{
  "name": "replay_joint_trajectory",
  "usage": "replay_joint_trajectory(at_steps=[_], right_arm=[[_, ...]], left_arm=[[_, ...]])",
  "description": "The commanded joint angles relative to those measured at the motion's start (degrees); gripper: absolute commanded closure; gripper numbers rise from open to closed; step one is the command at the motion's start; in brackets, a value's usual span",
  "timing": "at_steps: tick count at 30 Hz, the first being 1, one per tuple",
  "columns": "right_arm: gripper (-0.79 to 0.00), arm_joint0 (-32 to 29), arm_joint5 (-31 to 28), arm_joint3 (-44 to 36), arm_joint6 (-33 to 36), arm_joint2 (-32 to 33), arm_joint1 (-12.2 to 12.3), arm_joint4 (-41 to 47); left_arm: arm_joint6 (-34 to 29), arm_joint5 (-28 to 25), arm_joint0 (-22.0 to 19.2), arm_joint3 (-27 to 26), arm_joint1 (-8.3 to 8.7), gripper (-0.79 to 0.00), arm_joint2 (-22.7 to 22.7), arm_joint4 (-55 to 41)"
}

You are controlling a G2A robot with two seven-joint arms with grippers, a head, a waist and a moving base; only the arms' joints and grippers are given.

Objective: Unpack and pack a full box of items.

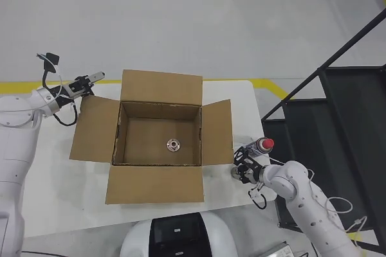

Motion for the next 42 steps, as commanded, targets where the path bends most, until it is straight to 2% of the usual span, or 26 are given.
replay_joint_trajectory(at_steps=[1,3,4,6,7,13,18,27,36,39,42], right_arm=[[0.0,0.49,0.13,0.37,-0.07,-0.5,-0.03,-0.07],[0.0,0.96,0.29,0.67,-0.21,-1.03,-0.07,-0.19],[-0.031,1.22,0.39,0.89,-0.26,-1.28,-0.09,-0.22],[-0.462,1.69,0.61,1.3,-0.17,-1.81,-0.13,-0.36],[-0.785,1.88,0.68,1.42,-0.09,-2.09,-0.15,-0.39],[-0.785,1.56,0.7,0.42,0.04,-2.54,-0.06,0.2],[-0.785,-1.27,0.15,-3.6,-0.25,-1.35,0.41,-0.5],[-0.785,-11.47,-1.33,-16.02,-3.01,3.45,1.59,-2.3],[-0.785,-23.26,-6.28,-29.47,-10.4,14.45,2.78,-0.68],[-0.785,-24.76,-8.85,-34.19,-11.63,16.59,3.03,0.31],[-0.785,-24.07,-9.91,-39.4,-9.73,16.8,3.25,0.4]], left_arm=[[0.0,0.0,0.0,0.0,0.0,-0.785,0.0,-0.03],[0.0,0.0,0.0,0.0,0.0,-0.785,0.0,-0.03],[0.0,0.0,0.0,0.0,0.0,-0.785,0.0,-0.03],[0.0,0.0,0.0,0.0,0.0,-0.785,0.0,-0.03],[0.0,0.0,0.0,0.0,0.0,-0.785,0.0,-0.03],[0.0,0.0,0.0,0.0,0.0,-0.785,0.0,-0.03],[0.0,0.0,0.0,0.0,0.0,-0.785,0.0,-0.03],[0.0,0.0,0.0,0.0,0.0,-0.785,0.0,-0.03],[0.0,0.0,0.0,0.0,0.0,-0.785,0.0,-0.03],[0.0,0.0,0.0,0.0,0.0,-0.785,0.0,-0.03],[0.0,0.0,0.0,0.0,0.0,-0.785,0.0,-0.03]])
